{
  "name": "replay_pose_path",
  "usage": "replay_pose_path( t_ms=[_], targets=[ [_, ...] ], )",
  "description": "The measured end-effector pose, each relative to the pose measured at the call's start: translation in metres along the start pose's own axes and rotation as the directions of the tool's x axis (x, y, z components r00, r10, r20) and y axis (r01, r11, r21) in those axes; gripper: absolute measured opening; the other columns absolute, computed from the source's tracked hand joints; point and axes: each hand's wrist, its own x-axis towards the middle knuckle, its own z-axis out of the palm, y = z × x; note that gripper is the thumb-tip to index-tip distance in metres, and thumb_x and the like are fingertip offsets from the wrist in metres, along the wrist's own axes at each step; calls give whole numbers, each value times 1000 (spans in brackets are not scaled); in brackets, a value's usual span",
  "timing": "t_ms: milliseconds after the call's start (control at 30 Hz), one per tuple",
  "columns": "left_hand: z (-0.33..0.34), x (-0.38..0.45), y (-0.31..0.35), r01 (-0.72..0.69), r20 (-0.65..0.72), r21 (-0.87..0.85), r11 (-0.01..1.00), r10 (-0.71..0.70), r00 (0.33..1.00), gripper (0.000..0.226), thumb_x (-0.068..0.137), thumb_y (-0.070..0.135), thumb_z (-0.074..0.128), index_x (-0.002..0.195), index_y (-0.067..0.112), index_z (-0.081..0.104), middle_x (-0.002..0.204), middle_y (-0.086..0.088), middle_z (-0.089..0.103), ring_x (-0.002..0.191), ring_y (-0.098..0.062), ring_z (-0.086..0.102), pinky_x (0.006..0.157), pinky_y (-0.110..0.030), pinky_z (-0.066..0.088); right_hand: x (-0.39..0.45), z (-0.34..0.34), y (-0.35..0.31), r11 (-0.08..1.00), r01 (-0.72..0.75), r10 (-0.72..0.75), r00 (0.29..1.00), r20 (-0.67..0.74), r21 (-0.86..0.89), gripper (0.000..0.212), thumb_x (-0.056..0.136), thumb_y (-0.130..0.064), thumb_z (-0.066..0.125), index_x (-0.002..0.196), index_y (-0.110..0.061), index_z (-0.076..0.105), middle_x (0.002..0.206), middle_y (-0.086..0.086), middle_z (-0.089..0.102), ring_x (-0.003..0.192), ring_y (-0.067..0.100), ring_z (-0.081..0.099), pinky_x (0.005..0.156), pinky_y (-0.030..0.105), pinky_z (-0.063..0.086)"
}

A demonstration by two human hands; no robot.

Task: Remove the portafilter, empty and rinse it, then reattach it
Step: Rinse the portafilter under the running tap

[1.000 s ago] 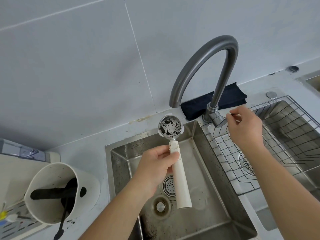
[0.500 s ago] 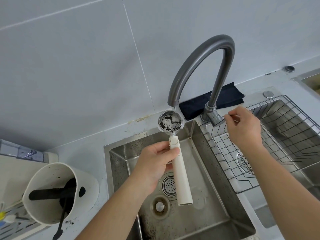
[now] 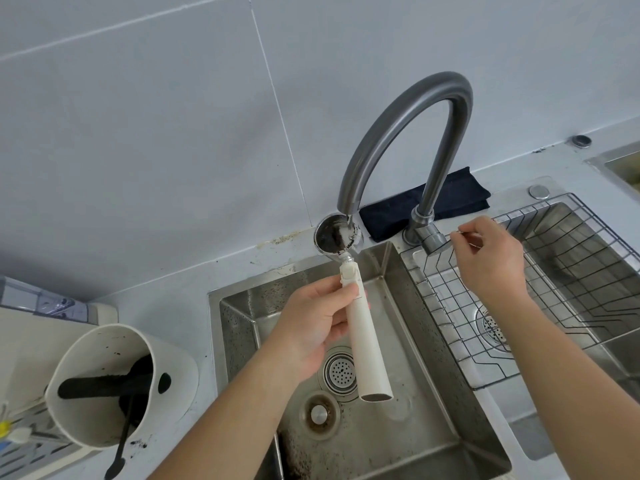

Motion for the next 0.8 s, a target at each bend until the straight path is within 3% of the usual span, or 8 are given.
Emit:
replay_pose_path(
  t_ms=[100, 167, 233, 400, 533, 667, 800],
  targets=[
    [1, 0, 3, 50, 44, -78, 996, -46, 998, 12, 88, 13, 65, 90, 7, 75, 82, -10, 73, 75, -22, 71, 74, -40, 60, 0, 0, 0, 1000, -7, 7, 1000, 4, 5, 8, 93, -23, 65, 87, -21, 60, 81, -10, 61, 79, 14, 65, 61, 18, 42],
    [3, 0, 7, 77, 31, -84, 994, -74, 997, 17, 88, 13, 65, 98, 2, 72, 80, -9, 73, 69, -21, 71, 59, -32, 58, 0, 0, 0, 1000, -10, 10, 1000, 3, 2, 8, 93, -24, 65, 87, -21, 60, 81, -11, 61, 79, 13, 65, 61, 17, 41],
    [4, -1, 10, 94, -5, -38, 995, -94, 996, 23, 88, 15, 66, 104, -1, 70, 79, -9, 74, 66, -18, 70, 54, -27, 54, -1, 0, 0, 1000, -7, 7, 1000, 1, -3, 8, 93, -24, 65, 88, -20, 60, 81, -9, 62, 78, 14, 65, 61, 20, 43],
    [3, -3, 14, 112, -69, 140, 984, -103, 992, 20, 81, 18, 72, 83, -1, 74, 75, -12, 70, 56, -17, 63, 47, -23, 51, -1, 0, 0, 1000, -11, 11, 1000, 2, 1, 8, 93, -25, 65, 89, -21, 60, 83, -6, 64, 79, 13, 64, 62, 21, 43],
    [-1, -5, 14, 101, -88, 272, 957, -80, 993, 13, 79, 21, 73, 72, 11, 77, 66, -10, 66, 46, -16, 57, 43, -22, 46, -1, 0, 0, 1000, -24, 24, 1000, 4, -3, 8, 93, -25, 65, 88, -21, 60, 82, -8, 63, 78, 12, 64, 61, 21, 43],
    [-10, -7, 15, 55, -93, 388, 920, -20, 995, 7, 75, 26, 75, 78, 20, 78, 63, -3, 67, 48, -16, 60, 47, -25, 48, -1, 0, -1, 999, -36, 36, 999, 9, 2, 7, 93, -25, 65, 89, -21, 60, 83, -6, 65, 79, 12, 64, 61, 20, 43],
    [-23, -10, 17, 8, -99, 493, 870, 47, 994, 16, 64, 35, 73, 80, 35, 78, 67, 3, 73, 51, -12, 64, 48, -25, 50, -1, 0, -1, 999, -46, 46, 999, 12, 9, 7, 93, -26, 65, 89, -21, 60, 82, -9, 63, 79, 12, 64, 65, 26, 46]
  ],
)
